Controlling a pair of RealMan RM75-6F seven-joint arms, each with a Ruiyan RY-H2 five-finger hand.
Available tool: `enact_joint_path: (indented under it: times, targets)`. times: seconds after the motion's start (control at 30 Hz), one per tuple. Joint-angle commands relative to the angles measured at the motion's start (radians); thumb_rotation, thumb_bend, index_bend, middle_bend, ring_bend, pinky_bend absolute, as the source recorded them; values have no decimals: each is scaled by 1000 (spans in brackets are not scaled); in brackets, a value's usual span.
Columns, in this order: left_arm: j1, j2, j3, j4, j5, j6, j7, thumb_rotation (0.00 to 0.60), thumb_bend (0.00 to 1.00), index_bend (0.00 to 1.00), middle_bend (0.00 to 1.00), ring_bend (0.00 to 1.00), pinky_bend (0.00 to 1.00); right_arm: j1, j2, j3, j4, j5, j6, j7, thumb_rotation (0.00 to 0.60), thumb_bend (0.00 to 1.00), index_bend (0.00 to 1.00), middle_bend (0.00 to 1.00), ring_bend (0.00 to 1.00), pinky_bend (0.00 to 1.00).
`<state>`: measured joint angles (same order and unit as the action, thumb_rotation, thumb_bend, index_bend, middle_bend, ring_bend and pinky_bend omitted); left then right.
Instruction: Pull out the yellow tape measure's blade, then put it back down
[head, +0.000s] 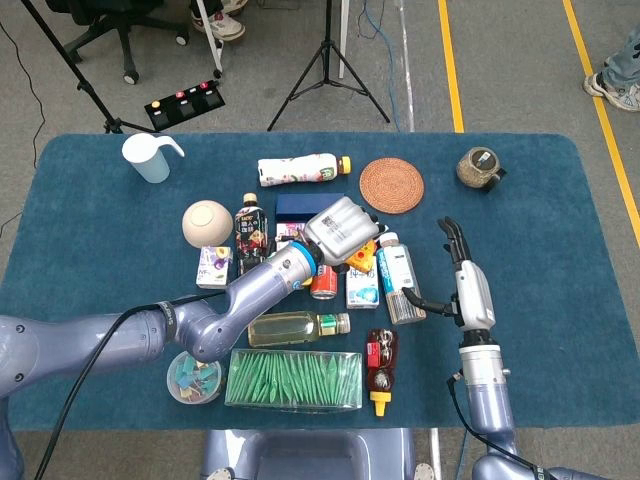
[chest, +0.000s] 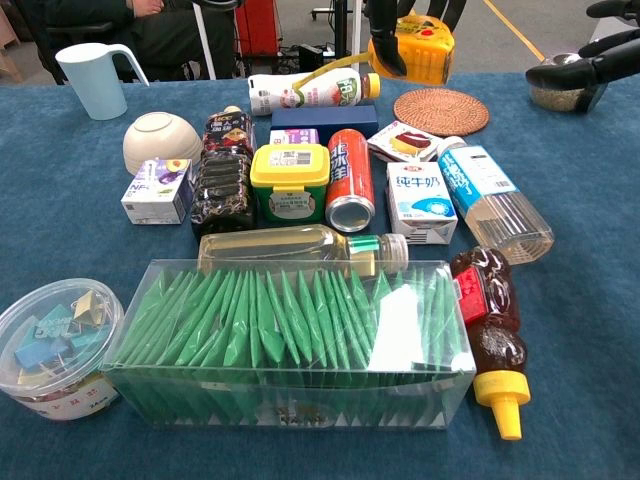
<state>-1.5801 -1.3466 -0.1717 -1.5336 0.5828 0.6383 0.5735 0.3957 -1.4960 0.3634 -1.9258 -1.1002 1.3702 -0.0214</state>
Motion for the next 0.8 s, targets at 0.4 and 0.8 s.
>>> enact_joint_path:
  times: [0.4, 0.8]
  targets:
    - [-97, -97, 24, 35, -213, 133, 114, 600, 262, 551, 427, 419, 495, 39, -53, 32, -4, 60, 12, -64, 600, 142, 0, 0, 13, 140]
    - [-127, -128, 0, 47, -301, 151, 141, 600, 262, 552, 428, 421, 510, 63, -91, 51, 17, 99, 14, -79, 600, 143, 0, 0, 11, 140]
